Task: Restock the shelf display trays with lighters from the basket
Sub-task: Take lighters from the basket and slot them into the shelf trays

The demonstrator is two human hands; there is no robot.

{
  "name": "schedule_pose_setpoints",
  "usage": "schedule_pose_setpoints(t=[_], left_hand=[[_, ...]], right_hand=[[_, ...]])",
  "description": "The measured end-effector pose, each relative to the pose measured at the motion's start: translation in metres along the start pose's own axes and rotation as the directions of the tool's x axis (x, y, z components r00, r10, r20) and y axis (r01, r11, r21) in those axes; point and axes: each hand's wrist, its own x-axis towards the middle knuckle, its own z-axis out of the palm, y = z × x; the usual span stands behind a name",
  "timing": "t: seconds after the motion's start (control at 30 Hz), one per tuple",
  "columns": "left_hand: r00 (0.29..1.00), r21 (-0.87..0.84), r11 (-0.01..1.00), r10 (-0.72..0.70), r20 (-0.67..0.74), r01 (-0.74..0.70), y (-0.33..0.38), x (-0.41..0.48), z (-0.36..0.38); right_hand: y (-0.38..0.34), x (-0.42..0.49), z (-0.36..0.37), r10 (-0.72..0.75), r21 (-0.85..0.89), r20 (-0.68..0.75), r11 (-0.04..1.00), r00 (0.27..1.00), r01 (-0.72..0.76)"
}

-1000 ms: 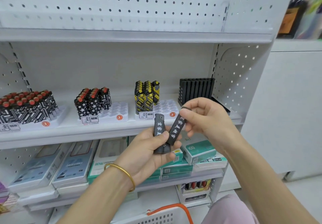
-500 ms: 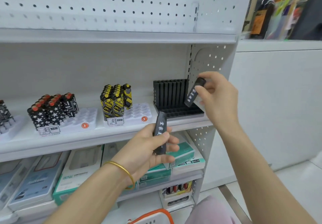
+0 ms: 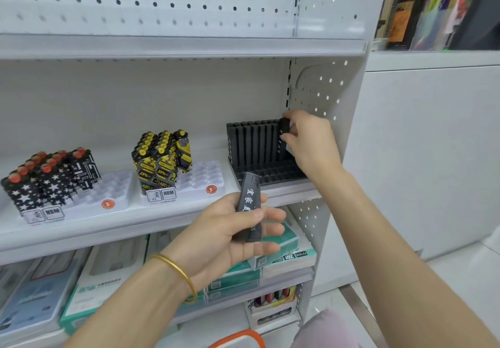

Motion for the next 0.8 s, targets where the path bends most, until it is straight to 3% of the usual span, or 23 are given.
schedule_pose_setpoints(t=[0.37,0.67,0.8], left_hand=[[0.999,-0.115,0.993,0.014,0.03,-0.011,0.003,0.0,0.003],[0.999,-0.125,0.992,0.035,-0.008,-0.036,0.004,-0.001,0.002],[0.998,-0.097,0.994,0.05,-0.027,-0.052,0.004,-0.001,0.003]], right_hand=[[0.0,0.006,0.004,-0.032,0.002,0.028,1.0,0.999,0.032],[0.001,0.006,0.005,0.026,0.151,0.058,0.988,0.998,-0.034],[-0.004,-0.004,0.009,0.008,0.049,0.066,0.999,0.998,-0.011]])
